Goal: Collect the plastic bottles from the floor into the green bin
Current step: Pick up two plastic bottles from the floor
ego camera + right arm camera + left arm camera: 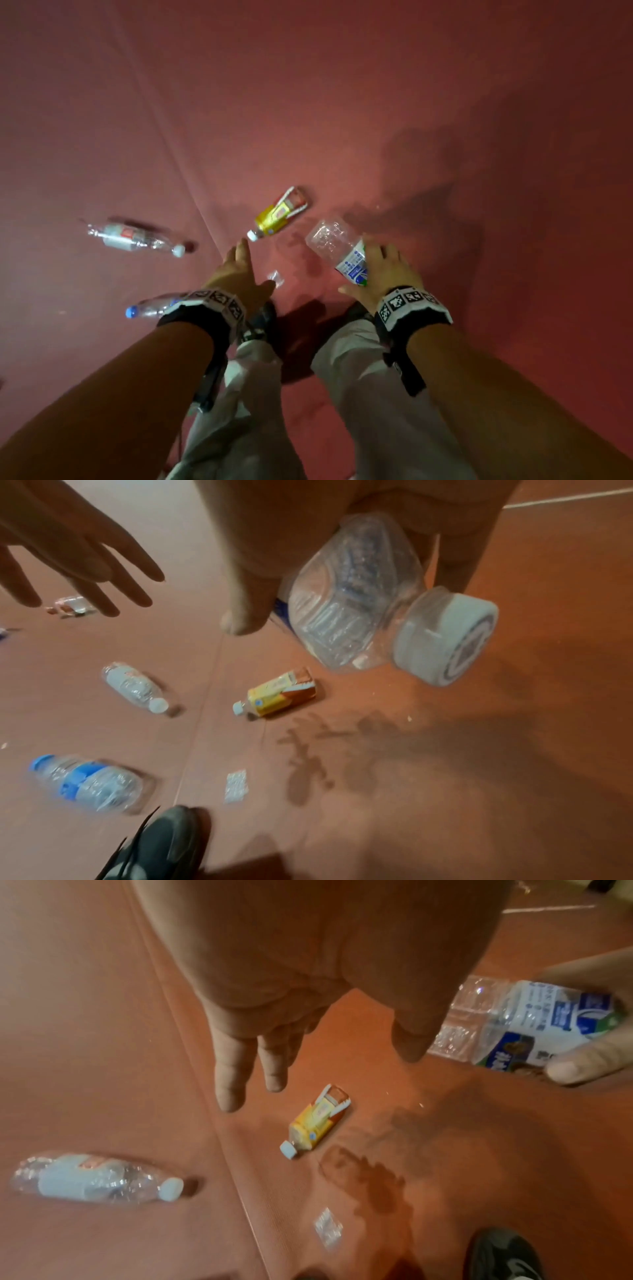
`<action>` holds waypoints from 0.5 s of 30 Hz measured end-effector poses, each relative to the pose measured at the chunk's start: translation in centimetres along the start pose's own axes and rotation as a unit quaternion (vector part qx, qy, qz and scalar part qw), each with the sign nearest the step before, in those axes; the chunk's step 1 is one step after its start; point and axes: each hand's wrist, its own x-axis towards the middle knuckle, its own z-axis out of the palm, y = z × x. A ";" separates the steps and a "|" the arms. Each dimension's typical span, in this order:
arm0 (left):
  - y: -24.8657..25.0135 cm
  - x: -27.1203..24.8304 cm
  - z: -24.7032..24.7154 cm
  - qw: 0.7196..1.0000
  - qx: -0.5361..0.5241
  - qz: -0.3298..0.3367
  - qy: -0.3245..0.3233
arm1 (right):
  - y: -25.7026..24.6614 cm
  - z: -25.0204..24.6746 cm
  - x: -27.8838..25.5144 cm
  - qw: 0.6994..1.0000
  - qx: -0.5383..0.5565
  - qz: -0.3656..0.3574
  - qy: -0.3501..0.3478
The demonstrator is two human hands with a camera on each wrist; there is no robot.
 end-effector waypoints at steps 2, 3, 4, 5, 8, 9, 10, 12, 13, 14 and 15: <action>0.0 1.0 -2.1 1.000 0.001 -0.004 0.016 | -0.5 -2.4 0.9 0.999 0.036 0.014 0.031; -0.1 1.8 -2.9 1.000 0.002 -0.012 0.021 | -0.8 -3.1 1.8 0.997 0.053 0.020 0.045; -0.3 2.7 -3.3 0.999 0.000 -0.027 0.025 | -1.1 -3.5 3.0 0.996 0.065 0.021 0.058; -0.6 3.9 -3.4 0.999 -0.004 -0.047 0.026 | -1.3 -3.7 4.3 0.995 0.070 0.022 0.068; -0.9 8.4 -2.6 0.996 -0.009 -0.092 0.011 | -1.6 -3.5 9.4 0.997 0.048 0.003 0.061; -0.9 10.8 -2.1 0.995 -0.016 -0.099 0.015 | -1.7 -3.6 11.6 0.997 0.032 -0.016 0.062; -0.7 13.2 -1.5 0.994 -0.029 -0.102 0.019 | -1.9 -3.8 13.8 0.998 0.005 -0.040 0.056; -0.2 18.1 0.4 0.994 -0.049 -0.098 0.024 | -1.6 -3.9 18.3 0.996 -0.044 -0.070 0.037; 0.3 20.5 1.6 0.994 -0.046 -0.094 0.032 | -1.2 -3.7 20.4 0.994 -0.069 -0.079 0.031; 0.8 22.7 3.1 0.995 -0.033 -0.087 0.041 | -0.8 -3.5 22.1 0.992 -0.090 -0.085 0.024; 1.5 24.6 4.5 0.995 -0.015 -0.080 0.052 | -0.1 -3.3 23.7 0.991 -0.105 -0.086 0.014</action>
